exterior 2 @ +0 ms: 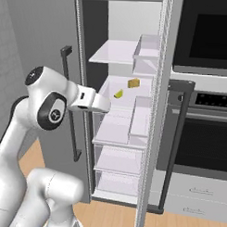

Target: Grab a lemon wedge from the fridge and one ice cube from the ice bowl, and put them in the glass of lemonade.

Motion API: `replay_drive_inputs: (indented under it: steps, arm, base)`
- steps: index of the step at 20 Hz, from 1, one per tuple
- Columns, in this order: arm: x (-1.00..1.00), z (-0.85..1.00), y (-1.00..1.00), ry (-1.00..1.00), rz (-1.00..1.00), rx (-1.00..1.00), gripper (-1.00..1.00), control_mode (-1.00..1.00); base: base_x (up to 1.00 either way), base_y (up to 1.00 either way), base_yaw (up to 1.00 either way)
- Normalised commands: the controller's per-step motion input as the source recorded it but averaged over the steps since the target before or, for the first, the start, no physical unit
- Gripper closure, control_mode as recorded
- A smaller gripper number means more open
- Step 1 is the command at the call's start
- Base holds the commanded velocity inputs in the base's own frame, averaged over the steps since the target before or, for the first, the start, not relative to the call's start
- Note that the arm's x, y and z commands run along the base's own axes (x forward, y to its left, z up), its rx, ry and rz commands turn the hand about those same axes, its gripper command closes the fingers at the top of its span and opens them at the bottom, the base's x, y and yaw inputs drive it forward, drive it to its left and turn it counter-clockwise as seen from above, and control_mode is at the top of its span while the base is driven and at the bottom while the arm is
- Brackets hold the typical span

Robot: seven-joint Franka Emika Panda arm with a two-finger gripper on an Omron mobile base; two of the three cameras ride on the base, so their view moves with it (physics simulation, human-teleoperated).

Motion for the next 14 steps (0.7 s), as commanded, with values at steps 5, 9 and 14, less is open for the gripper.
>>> replay_drive_inputs:
  steps: [5,9,14]
  arm:
    - [0.0,-0.1,0.77,-0.02,0.53,0.38,-1.0,-1.0]
    - [-0.13,-0.06,0.66,0.04,0.53,0.21,-1.0,-1.0]
    - [-0.93,0.2,0.21,0.0,0.12,0.01,-1.0,-1.0]
  base:
    - [0.0,0.0,0.0]
    - [0.0,0.0,0.0]
    - [0.0,0.0,0.0]
